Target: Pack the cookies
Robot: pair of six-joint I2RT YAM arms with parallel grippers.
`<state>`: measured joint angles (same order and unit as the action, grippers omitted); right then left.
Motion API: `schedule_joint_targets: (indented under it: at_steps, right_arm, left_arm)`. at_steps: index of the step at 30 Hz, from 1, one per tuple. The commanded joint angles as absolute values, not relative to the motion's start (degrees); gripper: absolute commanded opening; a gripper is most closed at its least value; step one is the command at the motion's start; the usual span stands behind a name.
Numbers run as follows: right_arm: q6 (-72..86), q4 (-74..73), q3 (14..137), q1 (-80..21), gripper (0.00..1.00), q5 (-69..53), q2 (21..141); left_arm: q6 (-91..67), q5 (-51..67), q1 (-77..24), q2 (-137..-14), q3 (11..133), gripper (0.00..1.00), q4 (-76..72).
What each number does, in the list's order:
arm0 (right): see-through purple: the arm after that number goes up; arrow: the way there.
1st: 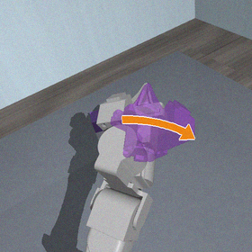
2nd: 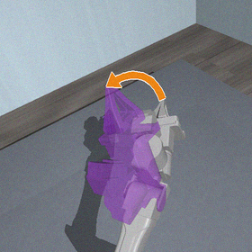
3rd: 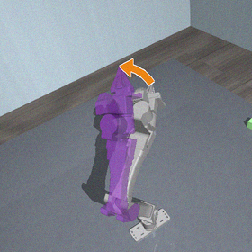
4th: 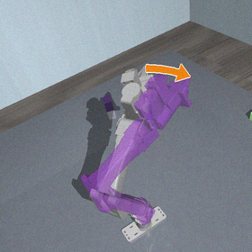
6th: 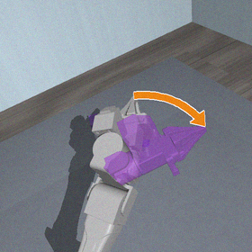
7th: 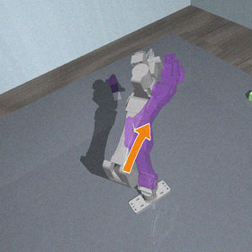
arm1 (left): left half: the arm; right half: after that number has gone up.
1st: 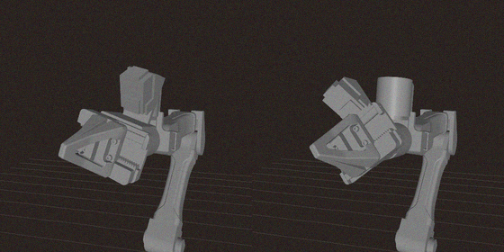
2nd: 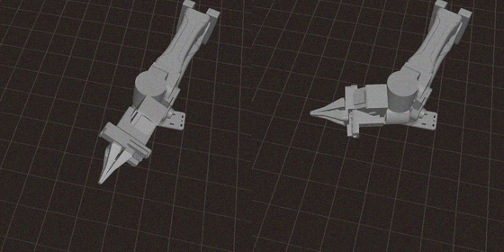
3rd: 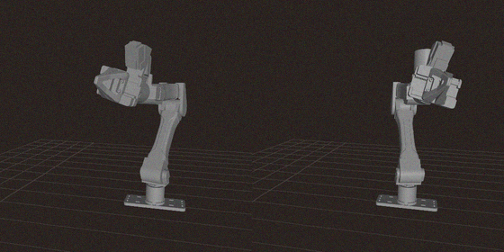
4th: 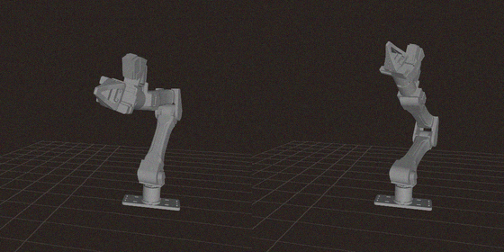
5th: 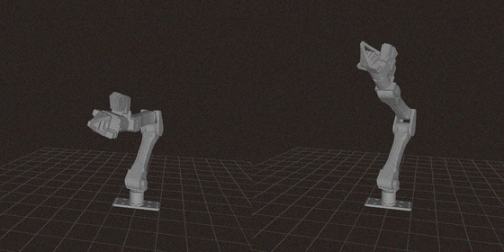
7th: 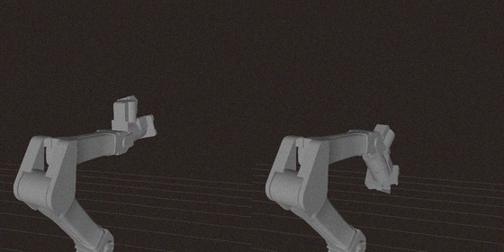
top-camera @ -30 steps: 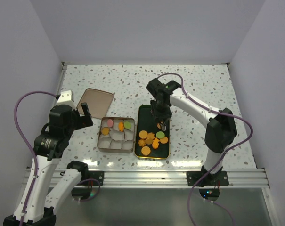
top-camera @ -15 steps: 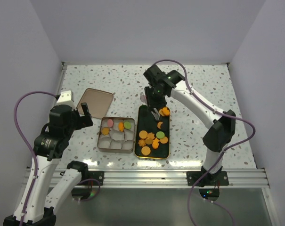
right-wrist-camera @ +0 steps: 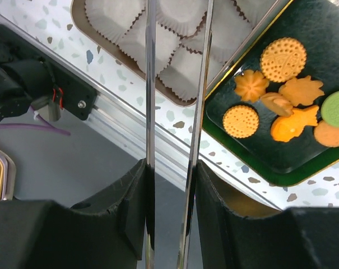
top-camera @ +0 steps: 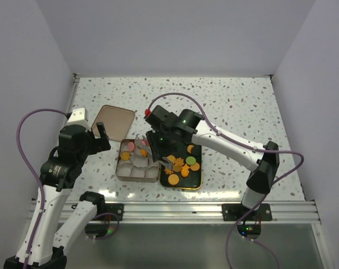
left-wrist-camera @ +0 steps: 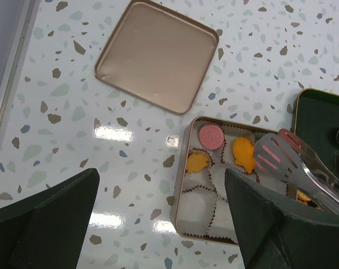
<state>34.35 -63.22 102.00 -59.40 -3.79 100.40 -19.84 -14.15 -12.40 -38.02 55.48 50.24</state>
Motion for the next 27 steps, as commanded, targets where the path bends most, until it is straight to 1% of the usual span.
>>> schedule_joint_targets:
  at_steps: [1, 12, 27]
  right_arm:
    - [36.21, -60.47, 102.04, -61.16, 0.35, -4.13, 99.31]
    - [38.41, -59.24, 99.32, -65.39, 0.35, -3.96, 101.69]
    - [36.56, -61.17, 99.41, -65.48, 0.36, -1.32, 105.91]
  left_arm:
    - [-18.19, -13.71, -12.66, -37.71, 55.55, 1.00, 47.46]
    - [-18.02, -13.45, -12.66, -37.27, 55.46, 1.00, 47.37]
    - [-18.11, -13.36, -12.66, -36.56, 55.46, 1.00, 47.46]
